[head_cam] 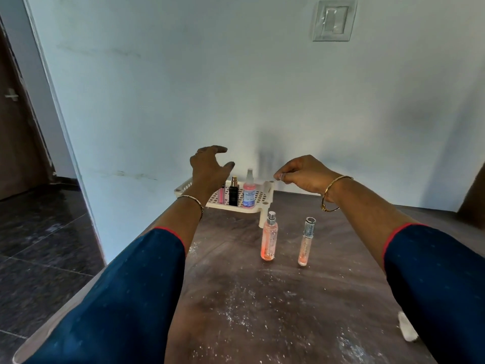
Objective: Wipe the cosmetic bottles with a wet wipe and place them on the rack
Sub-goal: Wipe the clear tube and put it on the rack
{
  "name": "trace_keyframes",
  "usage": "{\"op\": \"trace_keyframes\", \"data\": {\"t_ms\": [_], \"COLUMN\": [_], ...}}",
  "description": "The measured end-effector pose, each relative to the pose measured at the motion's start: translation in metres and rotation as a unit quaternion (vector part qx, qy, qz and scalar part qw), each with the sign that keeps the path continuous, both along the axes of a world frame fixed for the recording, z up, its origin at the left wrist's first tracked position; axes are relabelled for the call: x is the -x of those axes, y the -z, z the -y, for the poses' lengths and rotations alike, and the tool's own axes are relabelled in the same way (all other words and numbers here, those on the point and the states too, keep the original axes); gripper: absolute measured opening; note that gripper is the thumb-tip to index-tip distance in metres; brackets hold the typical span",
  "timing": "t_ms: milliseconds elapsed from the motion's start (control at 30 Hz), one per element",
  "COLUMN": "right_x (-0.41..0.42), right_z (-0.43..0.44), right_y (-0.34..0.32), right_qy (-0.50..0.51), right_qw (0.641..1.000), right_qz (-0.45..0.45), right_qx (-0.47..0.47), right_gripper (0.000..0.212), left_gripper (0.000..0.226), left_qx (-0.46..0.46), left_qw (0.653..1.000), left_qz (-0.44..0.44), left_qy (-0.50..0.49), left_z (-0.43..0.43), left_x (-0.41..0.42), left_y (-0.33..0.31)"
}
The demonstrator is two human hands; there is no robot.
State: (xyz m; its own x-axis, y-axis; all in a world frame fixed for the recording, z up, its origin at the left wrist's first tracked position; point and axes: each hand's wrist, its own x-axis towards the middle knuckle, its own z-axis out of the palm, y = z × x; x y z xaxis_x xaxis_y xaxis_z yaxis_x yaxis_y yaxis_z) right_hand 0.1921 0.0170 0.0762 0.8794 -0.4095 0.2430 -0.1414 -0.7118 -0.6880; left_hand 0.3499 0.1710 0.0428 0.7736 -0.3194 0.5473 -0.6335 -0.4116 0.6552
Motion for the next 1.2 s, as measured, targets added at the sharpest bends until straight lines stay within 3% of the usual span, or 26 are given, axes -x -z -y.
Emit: {"op": "trace_keyframes", "data": {"t_ms": [133,300,433,600,967,1200], "right_x": [0.042,0.095,0.128,0.151,0.174,0.214], "right_z": [0.001,0.003,0.007,0.016,0.032,0.036], "right_y": [-0.002,0.012,0.035,0.055,0.073,0.085], "right_qy": [0.03,0.075,0.103,0.113,0.09,0.089], "right_qw": [0.999,0.996,0.993,0.992,0.991,0.994], "right_qz": [0.015,0.028,0.026,-0.006,0.001,-0.051], "right_qx": [-0.017,-0.043,-0.06,-0.058,-0.094,-0.024], "right_gripper": [0.02,0.015,0.012,0.017,0.019,0.017], "left_gripper": [0.025,0.021,0.027,0.034,0.018,0.015], "left_qx": [-0.057,-0.168,-0.258,-0.339,-0.3,-0.246], "left_qw": [0.998,0.962,0.948,0.929,0.945,0.958], "left_qz": [0.016,0.212,0.177,0.116,0.069,0.065], "left_qy": [-0.025,-0.042,0.065,0.095,0.108,0.133], "left_z": [0.007,0.024,0.04,0.046,0.055,0.053], "left_x": [0.045,0.11,0.148,0.161,0.166,0.18], "left_y": [-0.014,-0.01,-0.002,0.012,0.02,0.025]}}
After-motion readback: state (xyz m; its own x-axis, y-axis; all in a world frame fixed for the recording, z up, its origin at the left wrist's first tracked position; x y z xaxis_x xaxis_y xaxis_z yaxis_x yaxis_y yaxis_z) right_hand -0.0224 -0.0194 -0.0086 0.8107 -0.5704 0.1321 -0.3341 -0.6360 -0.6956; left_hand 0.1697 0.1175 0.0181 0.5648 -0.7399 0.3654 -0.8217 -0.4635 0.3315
